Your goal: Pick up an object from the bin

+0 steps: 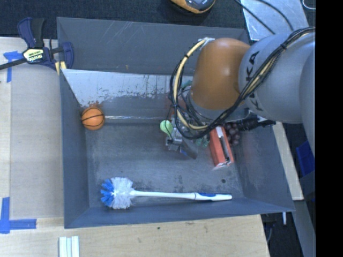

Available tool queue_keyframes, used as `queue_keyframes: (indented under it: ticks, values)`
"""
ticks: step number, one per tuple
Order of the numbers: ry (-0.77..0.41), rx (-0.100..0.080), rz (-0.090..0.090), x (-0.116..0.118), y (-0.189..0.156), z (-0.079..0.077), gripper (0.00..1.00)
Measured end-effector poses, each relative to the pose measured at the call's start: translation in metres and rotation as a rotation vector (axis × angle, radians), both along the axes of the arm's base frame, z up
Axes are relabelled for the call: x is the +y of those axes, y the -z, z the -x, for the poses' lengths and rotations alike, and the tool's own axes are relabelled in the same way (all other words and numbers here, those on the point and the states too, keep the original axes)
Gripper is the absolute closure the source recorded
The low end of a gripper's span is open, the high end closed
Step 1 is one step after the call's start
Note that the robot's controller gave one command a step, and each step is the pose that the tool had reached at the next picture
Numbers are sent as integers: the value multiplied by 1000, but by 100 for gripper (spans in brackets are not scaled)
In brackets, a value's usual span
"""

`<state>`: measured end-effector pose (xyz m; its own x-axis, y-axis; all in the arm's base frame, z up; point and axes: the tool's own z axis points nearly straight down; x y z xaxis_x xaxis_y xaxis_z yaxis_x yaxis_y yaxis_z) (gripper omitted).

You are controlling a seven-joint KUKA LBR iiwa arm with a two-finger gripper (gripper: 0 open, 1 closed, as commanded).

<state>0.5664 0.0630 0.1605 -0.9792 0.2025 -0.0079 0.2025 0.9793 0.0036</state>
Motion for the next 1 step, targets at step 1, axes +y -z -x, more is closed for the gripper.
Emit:
queue_keyframes:
  ticks: [1]
  values:
    - [-1,-1,0,0,-6,0,100]
